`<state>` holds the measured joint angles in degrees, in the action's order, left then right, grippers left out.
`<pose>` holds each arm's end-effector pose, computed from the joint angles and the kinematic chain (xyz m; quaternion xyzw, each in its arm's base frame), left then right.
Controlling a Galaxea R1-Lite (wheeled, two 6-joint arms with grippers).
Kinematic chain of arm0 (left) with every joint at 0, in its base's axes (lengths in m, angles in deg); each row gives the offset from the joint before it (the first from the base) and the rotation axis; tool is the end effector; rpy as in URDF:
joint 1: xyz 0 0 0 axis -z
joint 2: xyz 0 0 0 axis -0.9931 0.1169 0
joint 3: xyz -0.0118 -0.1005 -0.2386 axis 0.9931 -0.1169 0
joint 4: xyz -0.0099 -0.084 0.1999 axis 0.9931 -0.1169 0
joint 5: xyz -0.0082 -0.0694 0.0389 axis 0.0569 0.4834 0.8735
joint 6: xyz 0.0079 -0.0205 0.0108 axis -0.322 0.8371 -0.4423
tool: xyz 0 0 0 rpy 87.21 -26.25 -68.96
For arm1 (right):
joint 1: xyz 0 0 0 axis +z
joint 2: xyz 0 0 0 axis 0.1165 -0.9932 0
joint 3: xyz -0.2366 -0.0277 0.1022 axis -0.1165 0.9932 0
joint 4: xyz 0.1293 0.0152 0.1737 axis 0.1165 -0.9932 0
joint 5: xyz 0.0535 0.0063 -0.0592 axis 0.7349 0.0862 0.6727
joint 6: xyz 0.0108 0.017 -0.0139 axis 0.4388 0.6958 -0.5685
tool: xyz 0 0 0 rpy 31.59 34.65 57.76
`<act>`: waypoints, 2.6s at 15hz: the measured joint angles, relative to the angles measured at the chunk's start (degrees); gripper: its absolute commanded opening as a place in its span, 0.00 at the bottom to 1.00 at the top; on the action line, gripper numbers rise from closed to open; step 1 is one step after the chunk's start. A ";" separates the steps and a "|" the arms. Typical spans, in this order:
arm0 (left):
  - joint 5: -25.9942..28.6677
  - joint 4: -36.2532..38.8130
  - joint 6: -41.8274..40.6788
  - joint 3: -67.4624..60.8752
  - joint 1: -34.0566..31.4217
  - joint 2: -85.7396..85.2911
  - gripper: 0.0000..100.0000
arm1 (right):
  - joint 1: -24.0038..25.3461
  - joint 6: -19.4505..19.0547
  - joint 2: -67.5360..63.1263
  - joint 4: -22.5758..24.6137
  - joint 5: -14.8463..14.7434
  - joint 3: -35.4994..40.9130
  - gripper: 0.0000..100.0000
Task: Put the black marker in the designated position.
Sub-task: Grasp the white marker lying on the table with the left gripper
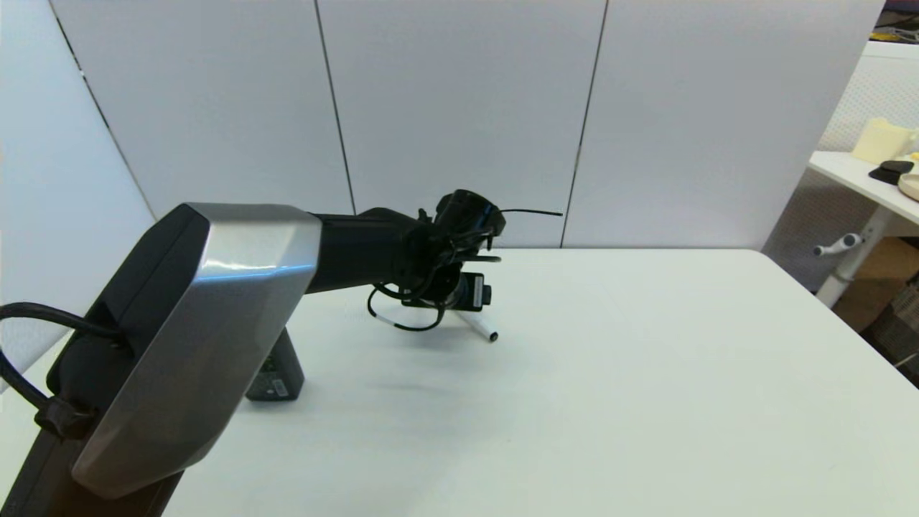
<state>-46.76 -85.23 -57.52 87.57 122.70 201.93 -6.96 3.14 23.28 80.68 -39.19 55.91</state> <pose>0.3672 -0.2899 0.1010 0.0338 0.3743 -0.0666 0.9243 0.0486 0.0001 0.0765 -0.0036 -0.0029 0.0028 1.0000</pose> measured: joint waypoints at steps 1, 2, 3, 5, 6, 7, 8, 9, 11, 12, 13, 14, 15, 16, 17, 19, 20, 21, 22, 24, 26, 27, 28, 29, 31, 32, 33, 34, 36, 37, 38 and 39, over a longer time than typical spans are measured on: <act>-0.02 0.09 0.00 0.00 -0.02 0.10 1.00 | 0.00 0.00 0.00 0.00 -0.02 0.00 1.00; -0.05 0.06 -0.01 0.00 0.05 0.18 1.00 | 0.00 0.01 0.00 0.00 -0.02 0.00 1.00; -0.05 0.06 0.00 0.00 0.17 0.24 1.00 | 0.00 0.00 0.00 -0.02 0.00 0.00 1.00; 0.00 0.01 0.00 -0.02 0.24 0.35 1.00 | 0.02 0.00 0.00 0.00 0.00 0.00 1.00; 0.00 0.01 0.00 -0.02 0.20 0.40 1.00 | 0.02 0.00 0.00 0.00 0.00 0.00 1.00; -0.02 -0.05 0.00 -0.02 0.20 0.46 1.00 | 0.00 0.00 0.00 -0.02 0.00 0.00 1.00; 0.00 -0.05 -0.17 -0.02 0.24 0.55 1.00 | 0.00 0.00 0.00 0.00 0.02 0.00 1.00; 0.00 0.00 -0.54 -0.02 0.24 0.60 1.00 | 0.00 0.01 0.00 0.00 0.00 0.00 1.00; -0.09 0.01 -0.76 -0.02 0.20 0.73 1.00 | 0.00 0.01 0.00 0.00 0.00 0.00 1.00; -0.09 0.01 -0.76 -0.02 0.20 0.79 1.00 | 0.00 -0.02 0.00 0.00 0.00 0.00 1.00; -0.09 -0.05 -0.76 -0.02 0.22 0.85 1.00 | 0.00 0.00 0.00 -0.02 -0.02 0.00 1.00; -0.09 -0.05 -0.78 -0.02 0.24 0.93 1.00 | 0.00 0.00 0.00 -0.02 0.00 0.00 1.00; -0.11 -0.05 -0.78 -0.02 0.24 0.96 1.00 | 0.00 0.01 0.00 0.00 -0.02 0.00 1.00; -0.11 -0.02 -0.78 -0.02 0.22 0.99 1.00 | 0.00 0.00 0.00 0.00 -0.02 0.00 1.00; -0.09 0.01 -0.78 -0.02 0.22 0.99 1.00 | 0.00 0.00 0.00 0.00 0.00 0.00 1.00; -0.11 0.01 -0.76 -0.02 0.22 1.04 1.00 | 0.00 0.00 0.00 0.00 -0.02 0.00 1.00; -0.11 0.01 -0.76 0.00 0.22 1.05 1.00 | 0.00 0.00 0.00 0.00 0.00 0.00 1.00; -0.09 0.11 -0.78 0.00 0.22 1.07 1.00 | 0.00 0.00 0.00 0.00 0.00 0.00 1.00; -0.09 0.12 -0.78 0.00 0.22 1.12 1.00 | 0.00 0.00 0.00 0.00 -0.02 0.00 1.00; -0.11 0.11 -0.76 0.00 0.22 1.26 1.00 | 0.00 0.00 0.00 0.00 0.00 0.00 1.00; -0.16 0.15 -0.78 0.00 0.28 1.37 1.00 | 0.00 0.01 0.00 -0.02 0.02 0.00 1.00; -0.16 0.28 -0.78 0.00 0.35 1.43 1.00 | 0.00 0.00 0.00 0.00 0.00 0.00 1.00; -0.16 0.41 -0.76 0.00 0.38 1.48 1.00 | 0.00 0.00 0.00 -0.02 -0.02 0.00 1.00; -0.18 0.45 -0.78 0.00 0.39 1.49 1.00 | 0.00 0.00 0.00 0.00 0.00 0.00 1.00; -0.52 0.55 -0.76 0.00 0.39 1.56 1.00 | 0.00 0.00 0.00 0.00 0.00 0.00 1.00; -0.85 0.55 -0.76 0.00 0.39 1.57 1.00 | 0.00 -0.02 0.00 0.00 0.00 0.00 1.00; -1.12 0.56 -0.65 0.00 0.39 1.57 1.00 | 0.00 0.00 0.00 0.00 -0.02 0.00 1.00; -1.27 0.56 -0.63 0.00 0.39 1.65 1.00 | 0.00 -0.02 0.00 0.00 0.00 0.00 1.00; -1.35 0.56 -0.48 0.00 0.39 1.68 1.00 | 0.00 -0.02 0.00 0.00 -0.02 0.00 1.00; -1.35 0.55 -0.39 0.00 0.39 1.71 1.00 | 0.00 0.00 0.00 0.00 0.00 0.00 1.00; -1.34 0.55 -0.34 0.00 0.39 1.73 1.00 | 0.00 -0.02 0.00 -0.02 -0.02 0.00 1.00; -1.35 0.55 -0.23 0.00 0.39 1.73 1.00 | 0.00 0.00 0.00 0.00 0.00 0.00 1.00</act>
<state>-48.12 -84.68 -57.76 87.57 123.09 203.66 -6.96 3.14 23.28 80.68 -39.19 55.91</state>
